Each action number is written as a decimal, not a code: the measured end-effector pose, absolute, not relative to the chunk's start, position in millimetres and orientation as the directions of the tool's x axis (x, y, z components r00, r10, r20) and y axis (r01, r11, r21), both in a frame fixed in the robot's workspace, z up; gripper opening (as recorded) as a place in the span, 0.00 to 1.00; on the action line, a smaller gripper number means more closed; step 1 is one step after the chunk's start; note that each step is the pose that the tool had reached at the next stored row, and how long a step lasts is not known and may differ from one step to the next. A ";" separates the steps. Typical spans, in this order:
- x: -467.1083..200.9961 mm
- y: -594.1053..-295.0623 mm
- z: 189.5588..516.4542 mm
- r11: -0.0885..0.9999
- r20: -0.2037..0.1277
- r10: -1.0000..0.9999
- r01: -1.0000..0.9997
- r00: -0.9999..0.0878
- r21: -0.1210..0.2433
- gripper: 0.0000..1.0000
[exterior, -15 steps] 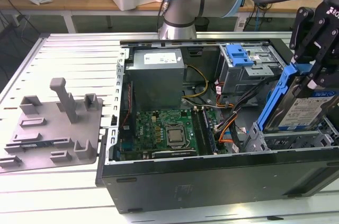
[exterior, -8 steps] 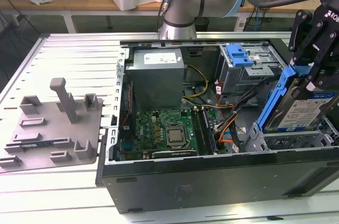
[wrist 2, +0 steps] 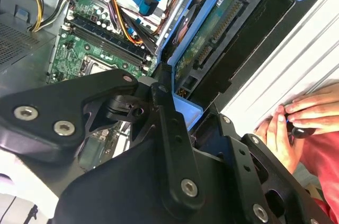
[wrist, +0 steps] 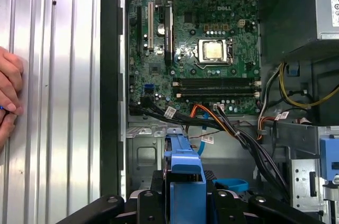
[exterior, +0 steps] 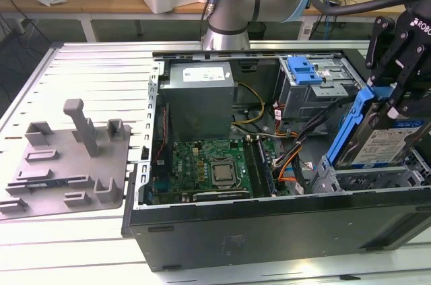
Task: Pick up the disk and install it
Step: 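Insert the disk into the insertion slot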
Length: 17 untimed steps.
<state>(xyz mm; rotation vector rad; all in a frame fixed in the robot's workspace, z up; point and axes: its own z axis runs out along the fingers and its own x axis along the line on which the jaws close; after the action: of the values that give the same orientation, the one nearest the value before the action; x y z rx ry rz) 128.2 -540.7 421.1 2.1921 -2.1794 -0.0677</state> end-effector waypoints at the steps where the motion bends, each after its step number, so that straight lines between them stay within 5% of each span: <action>1: 128.2 -540.7 420.5 -0.006 0.004 -1.000 -0.998 0.006 0.066 0.37; 17: 128.3 -540.7 411.2 -0.006 0.004 -1.000 -0.998 0.007 0.066 0.37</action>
<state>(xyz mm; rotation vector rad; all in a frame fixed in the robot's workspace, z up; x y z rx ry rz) 128.3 -540.7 411.2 2.1930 -2.1786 -0.0678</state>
